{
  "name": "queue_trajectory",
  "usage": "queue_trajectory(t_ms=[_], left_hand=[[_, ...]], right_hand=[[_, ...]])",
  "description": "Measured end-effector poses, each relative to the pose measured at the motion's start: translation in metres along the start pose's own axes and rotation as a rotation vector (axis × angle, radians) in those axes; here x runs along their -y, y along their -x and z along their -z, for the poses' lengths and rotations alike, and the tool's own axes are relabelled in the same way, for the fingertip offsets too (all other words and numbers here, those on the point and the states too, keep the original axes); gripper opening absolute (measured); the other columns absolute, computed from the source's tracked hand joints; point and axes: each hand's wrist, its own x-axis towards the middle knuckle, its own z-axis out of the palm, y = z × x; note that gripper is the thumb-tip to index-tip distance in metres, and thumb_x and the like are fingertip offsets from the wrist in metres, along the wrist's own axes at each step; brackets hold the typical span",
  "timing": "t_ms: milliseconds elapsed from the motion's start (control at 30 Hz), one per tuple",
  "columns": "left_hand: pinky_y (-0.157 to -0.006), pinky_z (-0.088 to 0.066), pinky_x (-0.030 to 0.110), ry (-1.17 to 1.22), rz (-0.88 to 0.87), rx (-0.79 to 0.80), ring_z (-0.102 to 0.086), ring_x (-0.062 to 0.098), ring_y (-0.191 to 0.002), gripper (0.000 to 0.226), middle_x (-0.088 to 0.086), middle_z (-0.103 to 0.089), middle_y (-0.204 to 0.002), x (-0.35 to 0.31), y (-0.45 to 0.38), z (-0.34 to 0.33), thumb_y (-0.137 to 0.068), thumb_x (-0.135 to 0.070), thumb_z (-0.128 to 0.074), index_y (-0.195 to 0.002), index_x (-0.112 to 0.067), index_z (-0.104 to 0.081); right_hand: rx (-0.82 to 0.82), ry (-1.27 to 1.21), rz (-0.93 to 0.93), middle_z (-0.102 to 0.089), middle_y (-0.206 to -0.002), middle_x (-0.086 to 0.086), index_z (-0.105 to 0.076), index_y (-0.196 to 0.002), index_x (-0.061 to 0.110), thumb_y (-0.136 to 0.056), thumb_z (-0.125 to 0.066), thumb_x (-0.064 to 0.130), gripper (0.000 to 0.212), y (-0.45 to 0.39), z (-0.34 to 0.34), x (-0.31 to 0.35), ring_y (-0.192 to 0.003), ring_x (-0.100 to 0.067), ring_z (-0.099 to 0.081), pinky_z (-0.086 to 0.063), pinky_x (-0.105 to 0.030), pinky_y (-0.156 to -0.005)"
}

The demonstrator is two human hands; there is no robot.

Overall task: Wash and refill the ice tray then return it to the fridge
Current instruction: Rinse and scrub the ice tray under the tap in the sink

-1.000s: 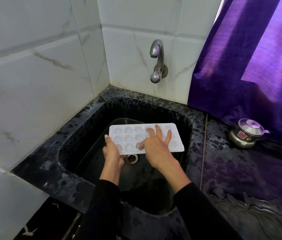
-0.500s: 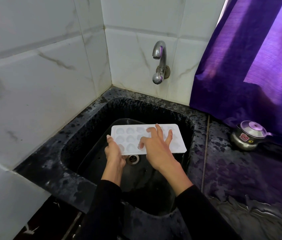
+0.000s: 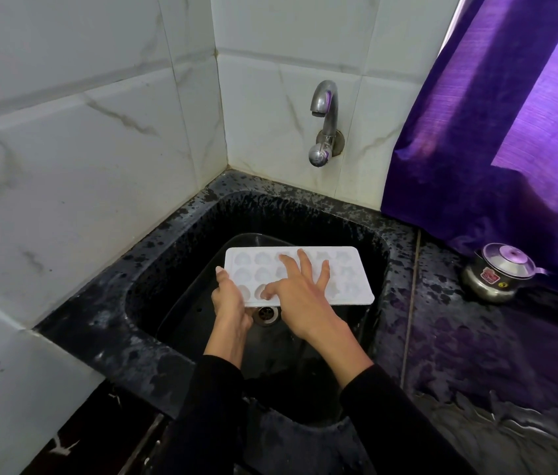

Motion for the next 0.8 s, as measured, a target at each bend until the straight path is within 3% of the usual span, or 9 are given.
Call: queue_trajectory(t_ms=[100,300,467,667,800], left_hand=[[-0.082,-0.055,0.047,0.001,0.002,-0.006,-0.062,0.026,-0.071,0.04,0.008,-0.062,-0.081,-0.001,0.0,0.0,-0.1,-0.047,-0.035,-0.096,-0.01,-0.051],[-0.073,-0.056,0.043,0.022,0.011,0.002,-0.064,0.027,-0.073,0.046,0.01,-0.065,-0.086,-0.002,-0.004,0.0,-0.099,-0.049,-0.035,-0.111,-0.007,-0.051],[-0.078,-0.056,0.045,0.014,0.02,0.006,-0.064,0.027,-0.075,0.044,0.009,-0.065,-0.085,-0.001,-0.005,0.001,-0.099,-0.049,-0.035,-0.107,-0.009,-0.051],[-0.063,-0.055,0.039,0.013,0.019,0.037,-0.066,0.028,-0.075,0.048,0.012,-0.066,-0.09,0.0,-0.005,-0.001,-0.099,-0.048,-0.033,-0.113,-0.007,-0.052],[-0.07,-0.056,0.041,-0.009,0.018,0.047,-0.067,0.029,-0.08,0.052,0.013,-0.067,-0.093,0.003,-0.006,-0.001,-0.098,-0.051,-0.034,-0.115,-0.006,-0.054]], right_hand=[[-0.013,0.015,-0.005,-0.004,-0.16,-0.011,-0.065,-0.119,0.027,-0.083,-0.053,-0.013,0.055,-0.001,0.0,-0.001,-0.146,-0.035,0.02,0.016,-0.064,-0.11],[0.0,0.05,0.009,0.001,-0.161,-0.013,-0.057,-0.13,0.032,-0.086,-0.05,-0.01,0.062,-0.002,0.0,0.005,-0.145,-0.036,0.02,0.016,-0.064,-0.11],[0.0,0.045,0.008,-0.004,-0.16,-0.012,-0.062,-0.124,0.03,-0.086,-0.05,-0.011,0.058,-0.001,-0.001,0.003,-0.146,-0.035,0.019,0.016,-0.063,-0.11],[-0.079,-0.026,0.012,-0.013,-0.154,-0.012,-0.051,-0.119,0.022,-0.078,-0.048,-0.017,0.057,-0.004,-0.001,0.006,-0.146,-0.033,0.016,0.015,-0.061,-0.112],[-0.032,-0.015,0.08,-0.002,-0.159,-0.014,-0.053,-0.127,0.028,-0.085,-0.051,-0.01,0.057,-0.003,-0.003,0.017,-0.146,-0.033,0.021,0.016,-0.061,-0.112]])
